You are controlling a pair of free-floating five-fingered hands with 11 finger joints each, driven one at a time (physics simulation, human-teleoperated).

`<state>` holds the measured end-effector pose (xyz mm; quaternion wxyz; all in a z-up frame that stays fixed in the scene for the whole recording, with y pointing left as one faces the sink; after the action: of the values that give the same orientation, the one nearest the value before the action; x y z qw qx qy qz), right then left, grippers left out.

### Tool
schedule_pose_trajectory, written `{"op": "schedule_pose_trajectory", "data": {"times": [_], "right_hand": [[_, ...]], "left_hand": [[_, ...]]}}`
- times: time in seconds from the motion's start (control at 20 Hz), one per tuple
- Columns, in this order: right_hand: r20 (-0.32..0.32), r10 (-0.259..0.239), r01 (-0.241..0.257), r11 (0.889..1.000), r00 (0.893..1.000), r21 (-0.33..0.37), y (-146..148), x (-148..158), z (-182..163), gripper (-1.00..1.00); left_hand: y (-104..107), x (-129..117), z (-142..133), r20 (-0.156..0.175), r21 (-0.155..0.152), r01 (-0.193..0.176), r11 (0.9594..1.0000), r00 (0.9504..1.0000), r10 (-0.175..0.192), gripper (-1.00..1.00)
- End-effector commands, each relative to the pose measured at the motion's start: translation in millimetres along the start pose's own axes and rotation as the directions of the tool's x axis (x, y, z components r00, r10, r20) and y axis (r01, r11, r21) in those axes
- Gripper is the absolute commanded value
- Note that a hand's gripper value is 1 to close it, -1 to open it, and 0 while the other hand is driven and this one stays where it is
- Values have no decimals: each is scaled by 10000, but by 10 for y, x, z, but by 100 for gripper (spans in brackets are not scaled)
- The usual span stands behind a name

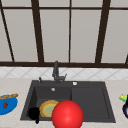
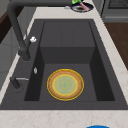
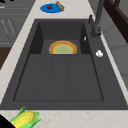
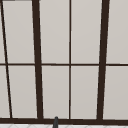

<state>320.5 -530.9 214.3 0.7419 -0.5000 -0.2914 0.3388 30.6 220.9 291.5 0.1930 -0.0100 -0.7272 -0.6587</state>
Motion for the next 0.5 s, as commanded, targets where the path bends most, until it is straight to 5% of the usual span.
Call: {"op": "schedule_pose_trajectory", "data": {"times": [0.0, 0.2, 0.25, 0.45], "right_hand": [[511, 347, -353, 9993, 9981, 118, -4, 178, 139, 100], [764, 362, -378, 9991, 9964, 202, 46, 309, 250, 100], [121, -2, 1, 10000, 9999, 34, 28, 217, 177, 100], [585, 106, -119, 9997, 9982, 220, 86, 513, 353, 100]], "left_hand": [[0, 0, 0, 0, 0, 0, 10000, 10000, 0, 0], [0, 0, 0, 0, 0, 0, 10000, 10000, 0, 0], [0, 0, 0, 0, 0, 0, 10000, 10000, 0, 0], [0, 0, 0, 0, 0, 0, 10000, 10000, 0, 0]]}}
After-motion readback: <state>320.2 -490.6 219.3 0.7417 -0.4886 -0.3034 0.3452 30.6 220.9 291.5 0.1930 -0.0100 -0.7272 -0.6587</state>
